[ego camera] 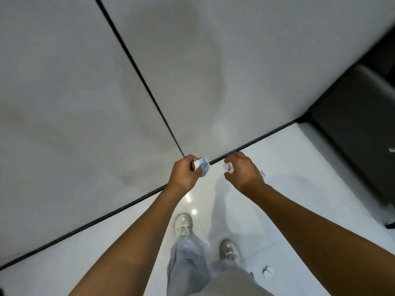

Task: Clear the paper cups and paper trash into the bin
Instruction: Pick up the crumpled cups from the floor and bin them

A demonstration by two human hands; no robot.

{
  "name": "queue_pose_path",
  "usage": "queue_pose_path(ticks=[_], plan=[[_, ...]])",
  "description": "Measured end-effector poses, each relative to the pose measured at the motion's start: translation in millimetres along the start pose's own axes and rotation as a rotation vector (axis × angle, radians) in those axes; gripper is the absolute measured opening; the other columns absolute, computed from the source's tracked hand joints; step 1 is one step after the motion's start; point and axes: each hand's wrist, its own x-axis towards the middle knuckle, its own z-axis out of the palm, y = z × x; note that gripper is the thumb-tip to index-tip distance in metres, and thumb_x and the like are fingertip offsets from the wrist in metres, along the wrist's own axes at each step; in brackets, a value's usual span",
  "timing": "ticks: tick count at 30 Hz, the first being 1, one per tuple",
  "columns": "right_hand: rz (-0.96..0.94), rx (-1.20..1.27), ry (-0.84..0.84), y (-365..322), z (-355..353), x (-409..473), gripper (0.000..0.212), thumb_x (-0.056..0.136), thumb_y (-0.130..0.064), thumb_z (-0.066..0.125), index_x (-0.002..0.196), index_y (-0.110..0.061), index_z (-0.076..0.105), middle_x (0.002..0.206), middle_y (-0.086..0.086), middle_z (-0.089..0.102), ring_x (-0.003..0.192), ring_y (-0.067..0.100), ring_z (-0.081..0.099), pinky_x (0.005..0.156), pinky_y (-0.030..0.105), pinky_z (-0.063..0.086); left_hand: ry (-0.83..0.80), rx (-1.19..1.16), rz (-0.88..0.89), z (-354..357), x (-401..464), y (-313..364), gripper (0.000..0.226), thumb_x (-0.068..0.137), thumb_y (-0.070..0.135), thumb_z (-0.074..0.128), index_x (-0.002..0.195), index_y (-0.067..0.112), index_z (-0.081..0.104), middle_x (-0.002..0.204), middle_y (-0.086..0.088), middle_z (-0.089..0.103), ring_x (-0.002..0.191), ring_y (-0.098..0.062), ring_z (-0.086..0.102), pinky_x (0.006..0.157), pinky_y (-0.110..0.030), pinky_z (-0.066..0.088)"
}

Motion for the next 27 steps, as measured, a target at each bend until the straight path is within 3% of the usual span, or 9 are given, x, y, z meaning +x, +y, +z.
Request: queue_pose_path(ticks=[5,10,15,27], plan=[[-0.22,-0.075,-0.051,-85.2,-1.3,-11.2,0.032,0.084,-0.011,0.065,0.116,-0.011,0.062,0.12,0.008,0.055,0.103,0.027,0.057,0.083,0.031,0.05,0.187,-0.02,-0.073,-58.8,-64.9,-23.2,0.009,0.086,0.014,0.066,0.092,0.013,0.06,0.082,-0.003,0.061,0.074,-0.021,0.057,0.068,-0.031,0.05],[-0.488,-0.172,-0.135,-200.0,30.9,-34.9,0.038,0.085,-0.012,0.062,0.122,-0.015,0.058,0.126,0.004,0.051,0.113,0.026,0.052,0.089,0.031,0.047,0.416,-0.088,-0.154,-132.2,-142.2,-72.9,0.005,0.085,0.01,0.063,0.09,0.012,0.061,0.077,-0.002,0.059,0.069,-0.019,0.054,0.057,-0.021,0.041],[-0.697,-0.236,-0.215,-309.2,94.3,-80.2,0.036,0.086,-0.014,0.06,0.122,-0.017,0.057,0.125,0.003,0.051,0.11,0.025,0.052,0.087,0.031,0.047,0.572,-0.15,-0.279,-202.6,-227.0,-141.1,0.008,0.087,0.012,0.064,0.093,0.014,0.06,0.082,-0.002,0.06,0.074,-0.017,0.057,0.064,-0.022,0.043],[-0.993,-0.236,-0.372,-539.7,264.2,-219.6,0.038,0.086,-0.01,0.055,0.123,-0.014,0.056,0.126,0.007,0.049,0.112,0.029,0.05,0.087,0.031,0.047,0.882,-0.134,-0.467,-364.1,-426.8,-317.6,0.007,0.086,0.012,0.066,0.091,0.013,0.061,0.086,-0.006,0.063,0.074,-0.015,0.056,0.056,-0.016,0.04]])
